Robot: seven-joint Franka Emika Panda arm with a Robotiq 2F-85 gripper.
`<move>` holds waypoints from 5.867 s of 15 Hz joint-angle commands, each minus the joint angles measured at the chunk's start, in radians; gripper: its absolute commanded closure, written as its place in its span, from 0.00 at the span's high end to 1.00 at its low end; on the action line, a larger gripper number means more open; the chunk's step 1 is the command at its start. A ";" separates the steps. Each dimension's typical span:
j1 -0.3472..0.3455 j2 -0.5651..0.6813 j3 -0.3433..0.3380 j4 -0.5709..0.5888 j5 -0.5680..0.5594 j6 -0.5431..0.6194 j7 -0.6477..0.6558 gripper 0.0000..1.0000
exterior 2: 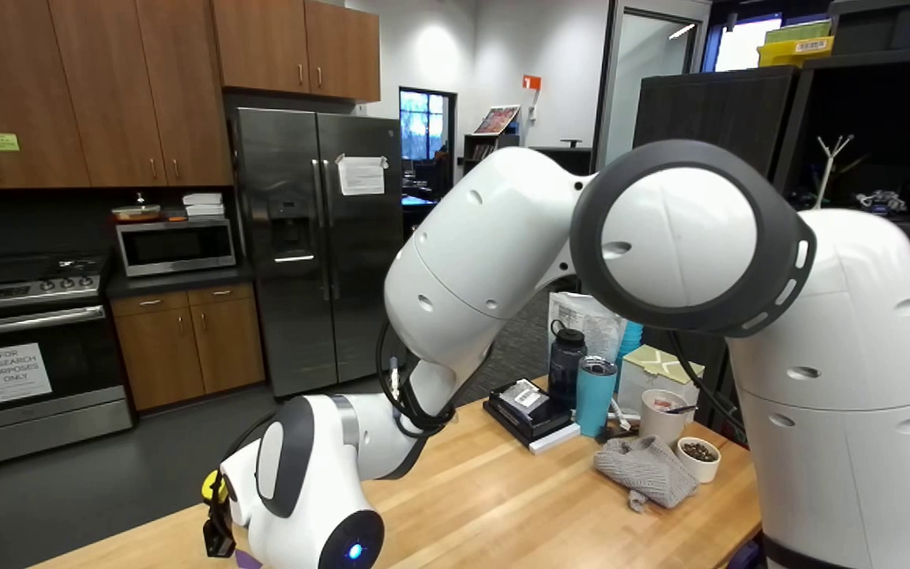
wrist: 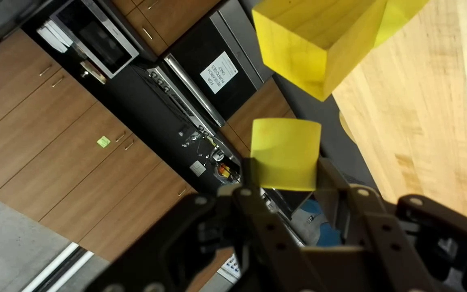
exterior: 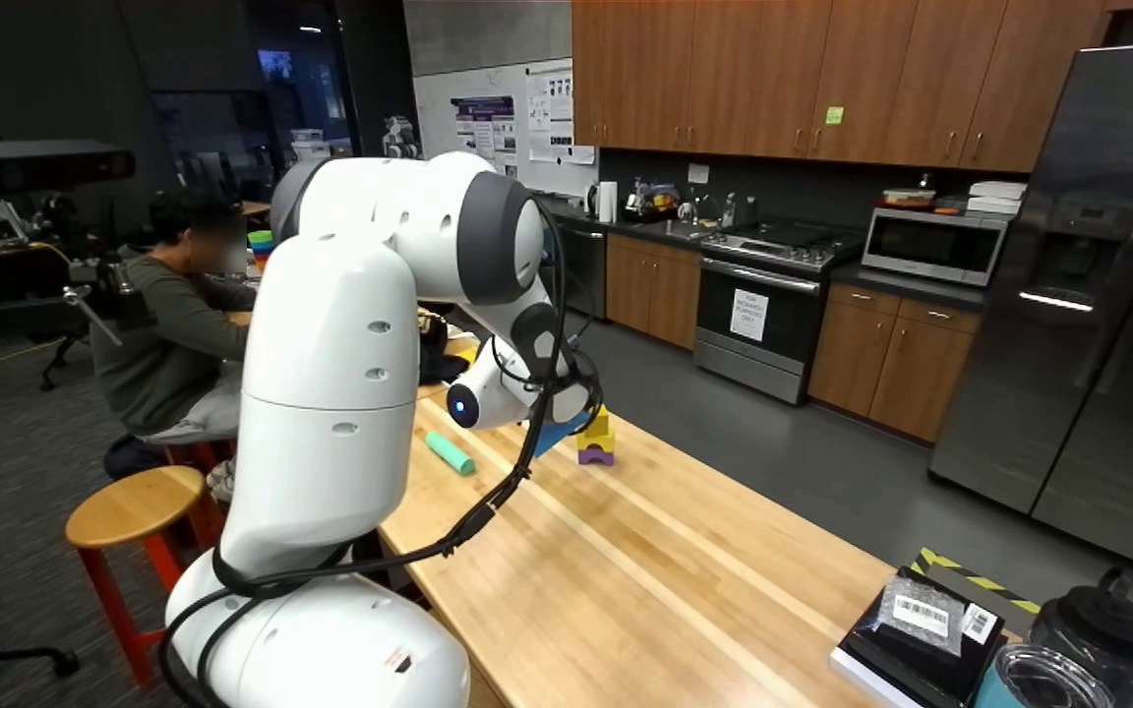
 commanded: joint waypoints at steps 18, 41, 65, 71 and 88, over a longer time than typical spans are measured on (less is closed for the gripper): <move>-0.019 0.026 -0.004 0.010 0.004 -0.022 0.140 0.14; -0.014 0.044 -0.007 0.002 0.004 -0.101 0.298 0.14; -0.009 0.072 -0.007 -0.005 0.001 -0.179 0.434 0.14; -0.003 0.060 -0.003 -0.021 0.000 -0.199 0.477 0.14; 0.449 0.066 -0.451 -0.060 0.000 -0.258 0.750 0.14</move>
